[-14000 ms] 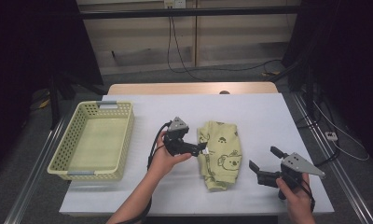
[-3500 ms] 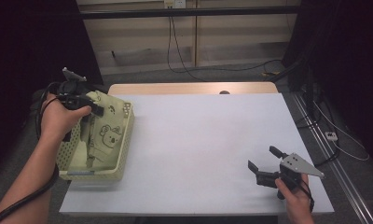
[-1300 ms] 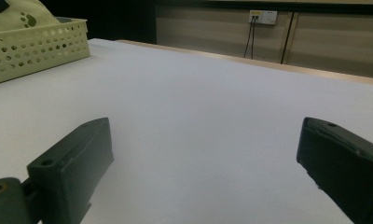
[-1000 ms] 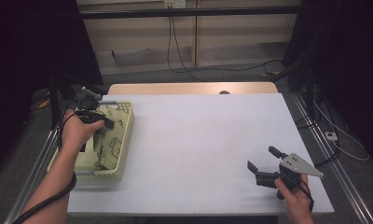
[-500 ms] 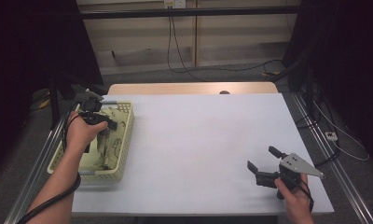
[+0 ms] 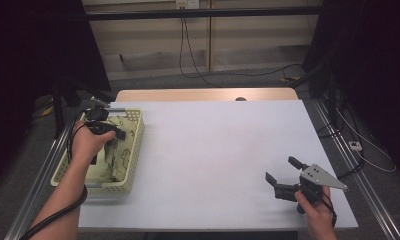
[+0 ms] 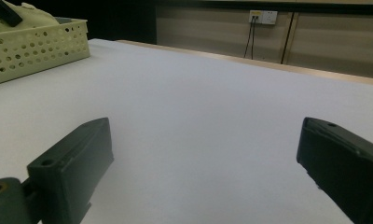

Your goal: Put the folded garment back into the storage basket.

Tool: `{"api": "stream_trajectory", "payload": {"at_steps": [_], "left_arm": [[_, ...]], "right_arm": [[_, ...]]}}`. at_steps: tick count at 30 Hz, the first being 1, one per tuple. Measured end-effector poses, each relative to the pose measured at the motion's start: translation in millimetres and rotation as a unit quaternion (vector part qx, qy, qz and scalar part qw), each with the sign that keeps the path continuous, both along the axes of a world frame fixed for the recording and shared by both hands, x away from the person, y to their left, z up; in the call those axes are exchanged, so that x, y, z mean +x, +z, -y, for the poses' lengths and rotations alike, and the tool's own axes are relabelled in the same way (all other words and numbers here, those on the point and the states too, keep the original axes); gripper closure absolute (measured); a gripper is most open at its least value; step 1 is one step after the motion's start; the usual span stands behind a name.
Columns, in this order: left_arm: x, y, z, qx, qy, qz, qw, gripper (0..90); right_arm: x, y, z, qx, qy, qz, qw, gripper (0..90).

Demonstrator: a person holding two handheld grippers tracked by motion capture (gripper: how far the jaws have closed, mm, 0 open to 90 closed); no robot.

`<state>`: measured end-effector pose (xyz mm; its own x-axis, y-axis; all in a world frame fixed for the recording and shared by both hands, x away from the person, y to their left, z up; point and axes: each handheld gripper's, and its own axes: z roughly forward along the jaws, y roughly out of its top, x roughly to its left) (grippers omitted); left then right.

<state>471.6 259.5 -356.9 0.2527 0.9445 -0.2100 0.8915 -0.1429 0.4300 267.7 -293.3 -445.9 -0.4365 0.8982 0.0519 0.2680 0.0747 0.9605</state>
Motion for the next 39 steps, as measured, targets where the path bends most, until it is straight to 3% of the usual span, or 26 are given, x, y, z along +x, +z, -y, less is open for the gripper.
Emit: {"api": "stream_trajectory", "payload": {"at_steps": [29,39], "left_arm": [[-5.5,-20.3,-25.6,-0.019,0.015,0.023,0.9995,65.1],[-6.0,-24.9,-31.6,-0.016,0.016,0.031,0.9993,62.4]], "right_arm": [[0.2,-0.4,0.1,-0.003,0.004,-0.002,1.0000,3.5],[0.4,0.1,1.6,-0.002,0.002,-0.001,1.0000,3.5]]}}
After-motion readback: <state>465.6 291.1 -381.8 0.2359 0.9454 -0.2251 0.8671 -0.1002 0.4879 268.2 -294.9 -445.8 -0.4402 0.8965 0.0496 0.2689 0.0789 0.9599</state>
